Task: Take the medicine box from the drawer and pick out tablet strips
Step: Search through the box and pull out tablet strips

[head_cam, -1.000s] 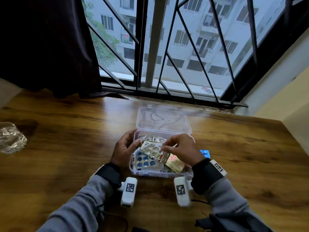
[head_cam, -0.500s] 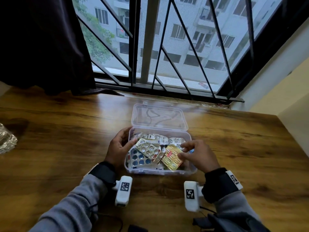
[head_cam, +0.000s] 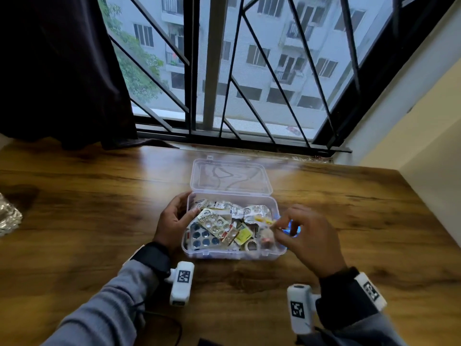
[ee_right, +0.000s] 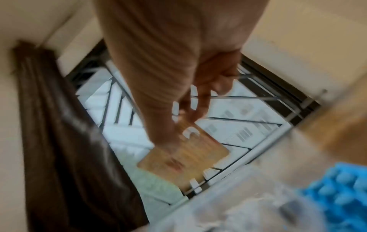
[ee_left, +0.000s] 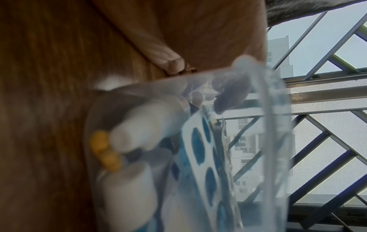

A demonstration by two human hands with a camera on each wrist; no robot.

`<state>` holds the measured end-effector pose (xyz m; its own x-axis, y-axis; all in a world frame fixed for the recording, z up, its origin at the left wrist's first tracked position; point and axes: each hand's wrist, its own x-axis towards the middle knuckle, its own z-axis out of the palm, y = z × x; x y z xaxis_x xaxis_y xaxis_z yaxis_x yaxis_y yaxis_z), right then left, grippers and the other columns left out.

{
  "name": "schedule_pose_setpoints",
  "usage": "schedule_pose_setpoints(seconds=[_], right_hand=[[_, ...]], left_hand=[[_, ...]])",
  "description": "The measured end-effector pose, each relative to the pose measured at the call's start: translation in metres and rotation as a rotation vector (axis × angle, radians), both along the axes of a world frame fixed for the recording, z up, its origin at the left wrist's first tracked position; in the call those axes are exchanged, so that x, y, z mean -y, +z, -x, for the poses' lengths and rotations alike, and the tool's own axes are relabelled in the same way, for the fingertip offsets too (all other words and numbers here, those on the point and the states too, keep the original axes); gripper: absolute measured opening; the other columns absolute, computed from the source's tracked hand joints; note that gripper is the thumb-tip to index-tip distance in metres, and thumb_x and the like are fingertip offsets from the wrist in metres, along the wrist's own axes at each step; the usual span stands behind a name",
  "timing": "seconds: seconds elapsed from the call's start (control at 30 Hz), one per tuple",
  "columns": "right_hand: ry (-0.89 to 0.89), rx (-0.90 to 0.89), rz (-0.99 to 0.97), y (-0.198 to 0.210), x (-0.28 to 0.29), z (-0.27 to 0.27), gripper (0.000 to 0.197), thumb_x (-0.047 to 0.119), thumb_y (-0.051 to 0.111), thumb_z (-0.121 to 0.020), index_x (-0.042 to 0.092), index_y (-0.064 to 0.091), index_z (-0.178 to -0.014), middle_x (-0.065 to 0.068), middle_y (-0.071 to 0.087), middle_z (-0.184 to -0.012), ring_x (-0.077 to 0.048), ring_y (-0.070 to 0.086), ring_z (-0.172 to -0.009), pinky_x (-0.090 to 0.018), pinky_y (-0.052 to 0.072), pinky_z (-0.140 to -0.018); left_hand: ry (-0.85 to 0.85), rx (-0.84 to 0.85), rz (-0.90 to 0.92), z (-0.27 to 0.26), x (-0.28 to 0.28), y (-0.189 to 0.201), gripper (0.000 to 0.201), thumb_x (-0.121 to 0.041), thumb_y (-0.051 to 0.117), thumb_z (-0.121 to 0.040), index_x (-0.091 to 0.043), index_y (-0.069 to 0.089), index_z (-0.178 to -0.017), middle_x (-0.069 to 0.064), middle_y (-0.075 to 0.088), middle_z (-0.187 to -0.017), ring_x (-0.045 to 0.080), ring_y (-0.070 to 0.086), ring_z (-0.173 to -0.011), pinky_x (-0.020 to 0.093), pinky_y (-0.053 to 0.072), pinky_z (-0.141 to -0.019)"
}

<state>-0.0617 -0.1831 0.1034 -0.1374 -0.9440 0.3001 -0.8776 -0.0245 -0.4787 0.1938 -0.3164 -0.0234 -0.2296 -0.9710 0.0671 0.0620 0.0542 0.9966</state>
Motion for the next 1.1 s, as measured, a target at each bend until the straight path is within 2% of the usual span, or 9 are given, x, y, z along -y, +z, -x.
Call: schedule_pose_setpoints(seconds=[0.13,0.27,0.33,0.43,0.63,0.77,0.93,1.0,1.1], right_hand=[[0.19,-0.469,0.411,-0.004,-0.018,-0.012,0.029,0.022,0.071,-0.083,0.019,0.057,-0.057,0.003,0.059,-0.066,-0.02,0.051,-0.054,-0.029,0.037,-0.044],[0.139,-0.513,0.493,-0.013,-0.019,-0.006,0.031,0.022,0.074,-0.082,0.018,0.059,-0.055,0.002,0.057,-0.063,-0.02,0.048,-0.055,-0.029,0.033,-0.045],[0.105,-0.372,0.464,-0.009,-0.021,-0.002,0.022,0.022,0.075,-0.08,0.02,0.065,-0.061,0.003,0.062,-0.071,-0.018,0.055,-0.062,-0.028,0.04,-0.05],[-0.039,0.161,0.337,0.004,-0.023,0.012,0.01,0.017,0.079,-0.075,0.021,0.07,-0.072,0.01,0.067,-0.075,-0.009,0.057,-0.064,-0.019,0.041,-0.058],[-0.363,0.864,-0.07,-0.018,-0.016,0.067,0.008,0.011,0.077,-0.076,0.008,0.074,-0.082,0.004,0.069,-0.062,-0.003,0.051,-0.048,-0.014,0.039,-0.044],[-0.579,1.049,-0.301,-0.052,-0.013,0.1,0.024,0.025,0.079,-0.076,0.011,0.073,-0.095,-0.001,0.066,-0.074,-0.008,0.045,-0.051,-0.016,0.028,-0.034],[-0.594,1.051,-0.374,-0.073,-0.013,0.111,0.021,0.022,0.078,-0.077,0.009,0.073,-0.094,0.003,0.07,-0.068,-0.007,0.052,-0.049,-0.015,0.032,-0.034],[-0.545,0.969,-0.407,-0.077,-0.013,0.11,0.018,0.017,0.077,-0.078,0.006,0.073,-0.091,0.001,0.07,-0.066,-0.005,0.054,-0.048,-0.016,0.04,-0.041],[-0.444,0.697,-0.482,-0.079,-0.009,0.116,0.018,0.032,0.079,-0.075,0.017,0.074,-0.084,0.001,0.074,-0.083,-0.014,0.065,-0.074,-0.03,0.053,-0.064]], left_hand=[[-0.006,-0.001,0.009,0.001,0.001,-0.001,0.044,-0.018,0.065,-0.088,-0.021,0.053,-0.13,-0.005,0.065,-0.122,0.01,0.064,-0.111,0.022,0.056,-0.083],[0.001,-0.015,-0.002,0.002,0.003,-0.004,0.043,-0.009,0.063,-0.09,-0.016,0.052,-0.131,0.001,0.065,-0.124,0.013,0.065,-0.111,0.021,0.056,-0.08],[0.006,-0.007,0.012,0.003,0.003,-0.003,0.042,-0.007,0.063,-0.09,-0.019,0.054,-0.129,0.0,0.066,-0.122,0.011,0.065,-0.11,0.018,0.055,-0.079],[0.01,0.011,0.021,0.002,0.004,-0.003,0.041,-0.007,0.064,-0.089,-0.021,0.055,-0.127,-0.003,0.066,-0.119,0.008,0.066,-0.107,0.016,0.054,-0.079],[0.028,0.006,0.01,0.004,0.003,-0.003,0.041,-0.005,0.062,-0.09,-0.019,0.054,-0.127,-0.005,0.069,-0.114,0.008,0.066,-0.107,0.017,0.055,-0.08],[0.034,-0.01,0.015,0.003,0.003,-0.001,0.055,-0.03,0.068,-0.073,-0.017,0.057,-0.126,0.0,0.071,-0.114,0.014,0.067,-0.108,0.022,0.055,-0.085],[0.049,-0.029,-0.035,0.004,0.001,0.001,0.063,-0.034,0.068,-0.07,-0.013,0.057,-0.129,0.009,0.067,-0.122,0.024,0.064,-0.114,0.043,0.05,-0.095],[0.064,-0.008,-0.048,0.005,0.002,0.0,0.06,-0.034,0.067,-0.071,-0.013,0.058,-0.127,0.011,0.067,-0.122,0.029,0.063,-0.114,0.051,0.049,-0.098],[0.106,0.017,-0.049,0.008,0.003,0.002,0.06,-0.036,0.066,-0.07,-0.011,0.061,-0.125,0.014,0.068,-0.119,0.035,0.063,-0.113,0.056,0.047,-0.099]])
